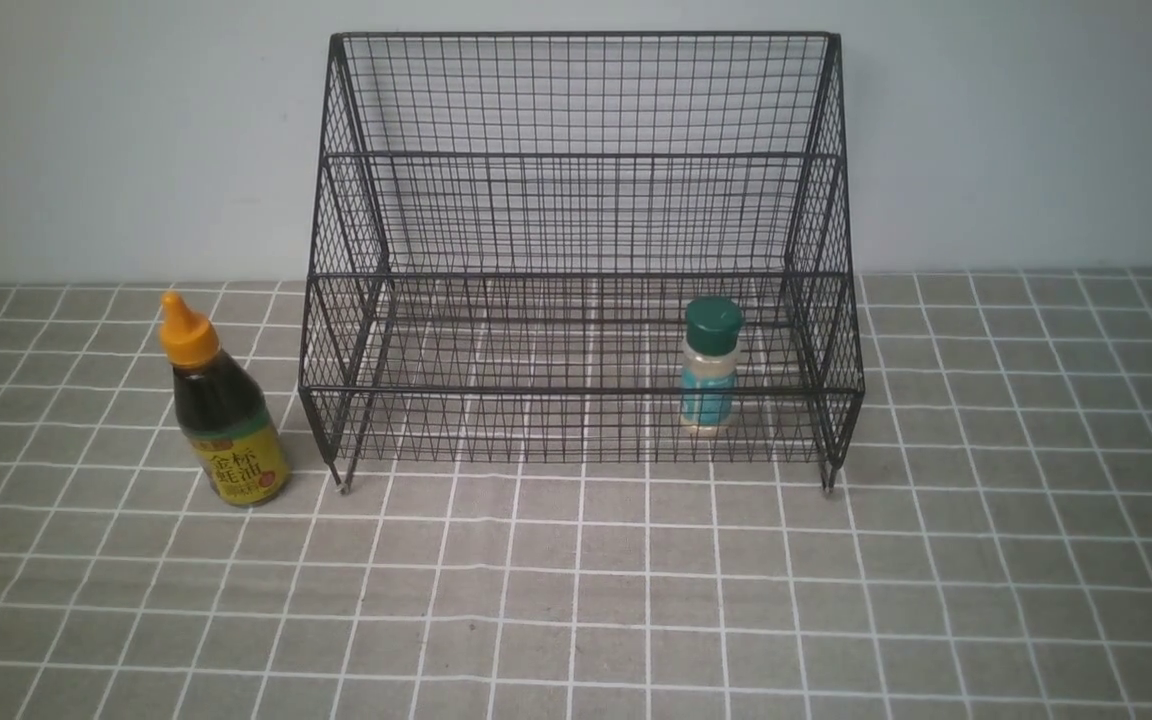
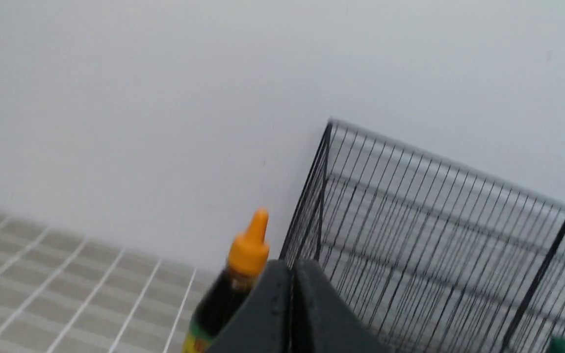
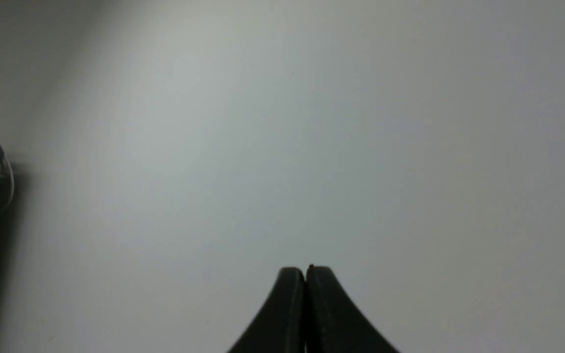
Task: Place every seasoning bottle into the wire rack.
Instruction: Use the left arm to grab the condiment bottle closest to it
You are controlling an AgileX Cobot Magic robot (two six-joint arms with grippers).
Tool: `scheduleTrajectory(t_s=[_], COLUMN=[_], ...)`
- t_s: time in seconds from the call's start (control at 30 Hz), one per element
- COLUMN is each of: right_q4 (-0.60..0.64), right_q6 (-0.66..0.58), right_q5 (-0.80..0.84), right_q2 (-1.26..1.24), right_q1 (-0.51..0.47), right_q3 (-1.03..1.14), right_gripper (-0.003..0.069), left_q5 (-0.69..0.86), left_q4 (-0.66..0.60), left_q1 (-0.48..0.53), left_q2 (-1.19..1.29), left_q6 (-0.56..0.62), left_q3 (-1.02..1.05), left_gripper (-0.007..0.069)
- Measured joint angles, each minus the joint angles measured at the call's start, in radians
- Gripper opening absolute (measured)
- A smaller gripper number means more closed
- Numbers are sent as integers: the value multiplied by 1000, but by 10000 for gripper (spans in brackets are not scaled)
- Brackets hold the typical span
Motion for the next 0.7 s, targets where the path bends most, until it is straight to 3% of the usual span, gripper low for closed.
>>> scheduleTrajectory(t_s=[0.17, 0.27, 0.43, 0.6, 0.7], right_q4=[-11, -14, -14, -14, -14], right_q6=[0, 0, 0, 0, 0], right_q5=[-12, -7, 0, 0, 1], right_q2=[-1, -1, -1, -1, -1], right_q1=[0, 0, 0, 0, 0], right_q3=[1, 1, 1, 1, 1], right_gripper=[-10, -10, -10, -10, -10], left_q5=[-238, -161, 343, 902, 1116], left_q4=[-35, -38, -30, -16, 18], left_q1=[0, 0, 0, 0, 0], left_q2=[0, 0, 189, 572, 801], left_q6=[-9, -16, 95, 143, 143], left_q3=[-9, -113, -451, -760, -915], left_gripper=[-10, -10, -10, -10, -10])
